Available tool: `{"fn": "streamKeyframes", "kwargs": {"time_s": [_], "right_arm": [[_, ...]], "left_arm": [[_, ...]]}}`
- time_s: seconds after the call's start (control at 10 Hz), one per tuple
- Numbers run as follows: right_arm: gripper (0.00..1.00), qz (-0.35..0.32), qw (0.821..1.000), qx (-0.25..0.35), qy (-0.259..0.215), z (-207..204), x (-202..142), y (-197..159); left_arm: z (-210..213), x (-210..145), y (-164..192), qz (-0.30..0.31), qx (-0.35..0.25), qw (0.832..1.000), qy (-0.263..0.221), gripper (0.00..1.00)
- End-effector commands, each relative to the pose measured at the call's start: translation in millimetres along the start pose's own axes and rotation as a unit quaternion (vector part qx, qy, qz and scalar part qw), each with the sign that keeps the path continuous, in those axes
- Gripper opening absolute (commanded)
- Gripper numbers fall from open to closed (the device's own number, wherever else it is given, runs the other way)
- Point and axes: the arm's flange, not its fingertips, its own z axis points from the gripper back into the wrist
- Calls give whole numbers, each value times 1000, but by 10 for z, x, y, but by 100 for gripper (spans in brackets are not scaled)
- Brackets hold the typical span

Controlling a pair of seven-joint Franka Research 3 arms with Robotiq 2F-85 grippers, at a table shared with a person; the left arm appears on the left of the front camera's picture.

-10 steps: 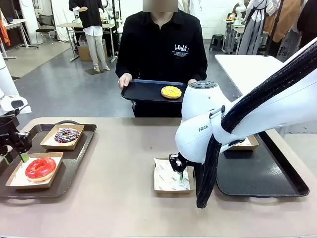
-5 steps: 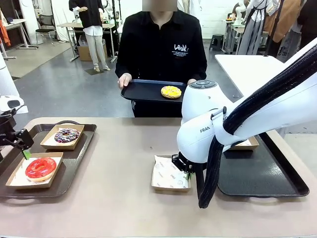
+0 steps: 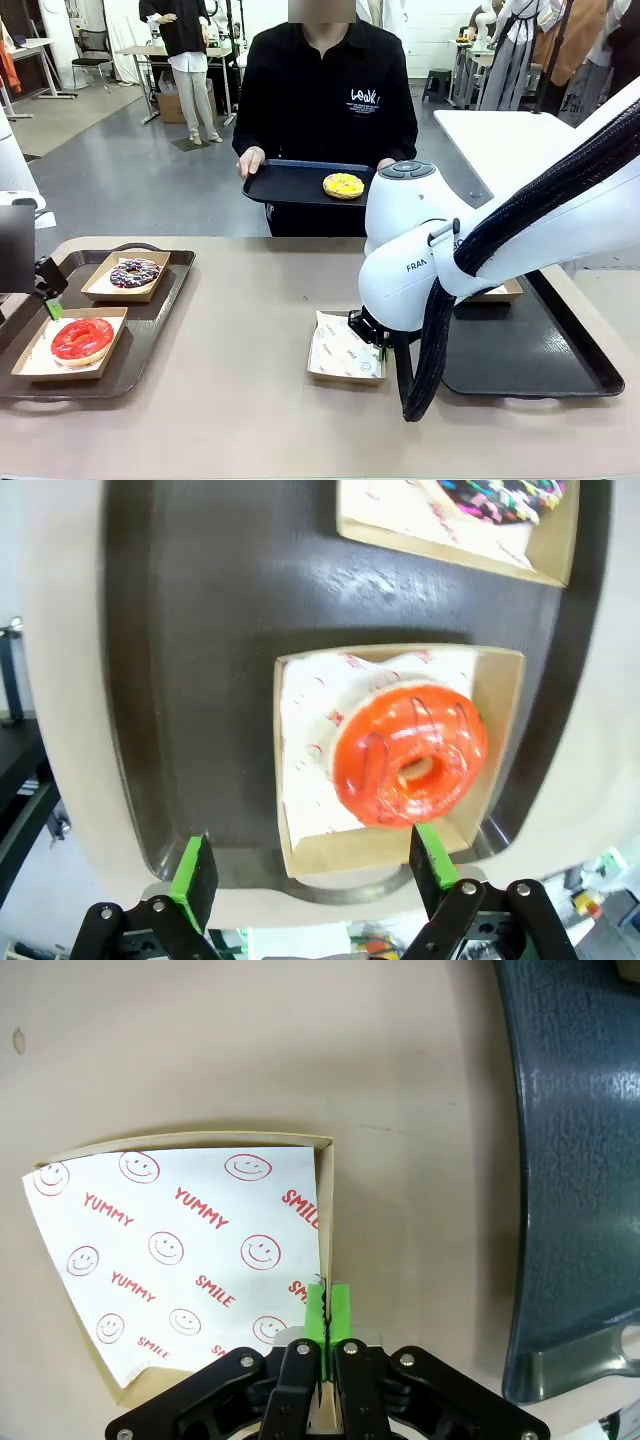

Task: Individually package the donuts and arrange them on the tray.
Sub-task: Place the picked Paper togo box on the Handle tray while simultaneously picking up another Paper togo box from the table with the other hand.

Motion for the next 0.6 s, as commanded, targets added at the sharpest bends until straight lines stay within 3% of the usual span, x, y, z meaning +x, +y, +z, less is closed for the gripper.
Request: {"fn": "streamKeyframes", "kwargs": {"time_s": [0.0,0.3,0.5], "right_arm": [[0,-16,1000,-19,0,177,-27,56],[0,-26,999,-3,-18,914,181,98],[0,-28,999,2,-29,1343,401,232]], "left_arm": [[347,-49,246,-37,-115,991,50,100],[900,-72,1056,-61,-339,936,76,100],[1053,-40,1564,-35,-440,894,71,100]]}}
